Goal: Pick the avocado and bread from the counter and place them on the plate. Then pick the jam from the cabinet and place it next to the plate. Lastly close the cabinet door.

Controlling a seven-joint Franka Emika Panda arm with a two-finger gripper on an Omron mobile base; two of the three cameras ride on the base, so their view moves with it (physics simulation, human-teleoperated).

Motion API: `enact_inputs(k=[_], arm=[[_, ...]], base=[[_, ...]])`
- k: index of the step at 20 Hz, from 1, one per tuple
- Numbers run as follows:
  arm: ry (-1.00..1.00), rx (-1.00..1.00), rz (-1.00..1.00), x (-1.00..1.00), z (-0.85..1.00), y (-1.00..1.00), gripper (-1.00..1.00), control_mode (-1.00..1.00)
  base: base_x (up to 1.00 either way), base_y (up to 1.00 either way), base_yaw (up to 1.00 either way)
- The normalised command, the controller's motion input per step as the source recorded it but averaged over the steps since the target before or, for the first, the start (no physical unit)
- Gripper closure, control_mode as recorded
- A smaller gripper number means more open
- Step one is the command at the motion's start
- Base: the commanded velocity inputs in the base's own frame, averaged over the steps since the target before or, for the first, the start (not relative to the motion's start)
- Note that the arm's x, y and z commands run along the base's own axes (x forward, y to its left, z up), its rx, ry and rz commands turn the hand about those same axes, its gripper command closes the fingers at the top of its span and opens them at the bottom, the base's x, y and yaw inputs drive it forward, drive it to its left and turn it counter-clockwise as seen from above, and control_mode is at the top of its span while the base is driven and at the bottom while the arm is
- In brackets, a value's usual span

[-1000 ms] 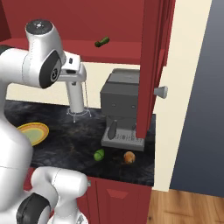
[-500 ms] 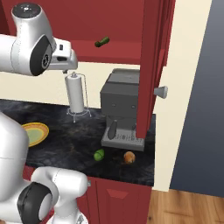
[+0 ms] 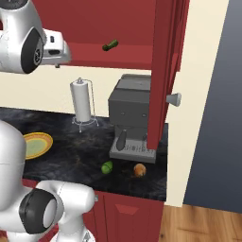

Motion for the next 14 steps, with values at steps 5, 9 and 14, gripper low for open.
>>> enact_inputs(k=[5, 9, 14], arm=[[-0.15, 0.0, 0.09, 0.04, 0.04, 0.24, -1.0, -1.0], [-0.08, 0.0, 0.07, 0.19, 0.0, 0.18, -1.0, -1.0], [-0.01, 0.0, 0.0, 0.22, 0.0, 0.16, -1.0, -1.0]], base=[[0.0, 0.0, 0.0], [0.0, 0.0, 0.0], [0.0, 0.0, 0.0]])
